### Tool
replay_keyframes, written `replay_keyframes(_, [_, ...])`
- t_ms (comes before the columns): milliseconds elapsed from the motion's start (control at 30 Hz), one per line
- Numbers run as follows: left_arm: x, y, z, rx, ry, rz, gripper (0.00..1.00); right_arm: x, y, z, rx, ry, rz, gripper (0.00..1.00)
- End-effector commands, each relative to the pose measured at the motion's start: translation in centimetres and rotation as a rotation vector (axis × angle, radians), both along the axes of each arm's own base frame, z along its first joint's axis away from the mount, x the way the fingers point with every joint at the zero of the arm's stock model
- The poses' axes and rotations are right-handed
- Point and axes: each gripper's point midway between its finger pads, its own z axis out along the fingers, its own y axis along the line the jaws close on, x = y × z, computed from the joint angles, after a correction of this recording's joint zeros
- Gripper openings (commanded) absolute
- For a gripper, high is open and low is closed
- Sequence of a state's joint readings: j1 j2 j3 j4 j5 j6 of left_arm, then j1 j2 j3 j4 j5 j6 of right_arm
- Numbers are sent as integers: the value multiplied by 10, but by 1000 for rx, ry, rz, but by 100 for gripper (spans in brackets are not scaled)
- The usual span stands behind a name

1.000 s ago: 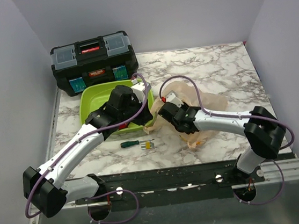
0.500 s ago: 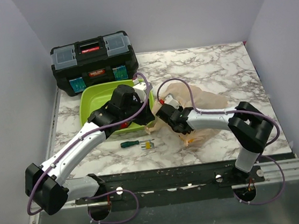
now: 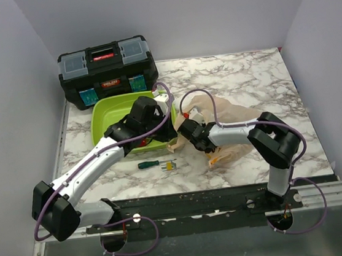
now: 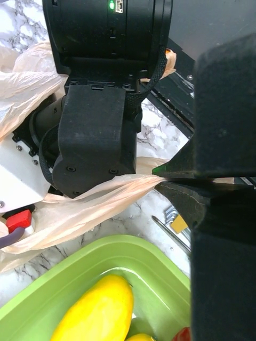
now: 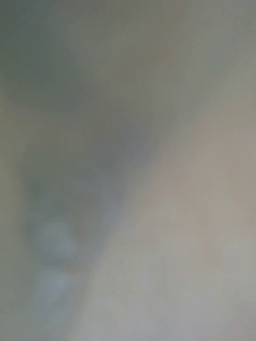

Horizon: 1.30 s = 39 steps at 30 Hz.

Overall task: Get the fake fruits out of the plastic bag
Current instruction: Take out the fake fruit from the plastic bag.

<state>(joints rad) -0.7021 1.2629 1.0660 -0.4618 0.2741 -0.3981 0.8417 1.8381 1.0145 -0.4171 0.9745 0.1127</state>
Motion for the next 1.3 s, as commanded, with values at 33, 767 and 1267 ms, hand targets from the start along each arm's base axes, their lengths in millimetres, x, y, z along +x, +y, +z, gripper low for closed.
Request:
replay_keyframes(33, [6,6,-5,25,4,71,2,9,1,-8,-6,-33,-20,57])
replay_keyframes(767, [1,8,-18,26,35,78,4,-23,45,22,451,91,-11,5])
replay_keyframes(1267, [-5,22,-14,100,-32,10,5,-53,76,96,803,87,215,1])
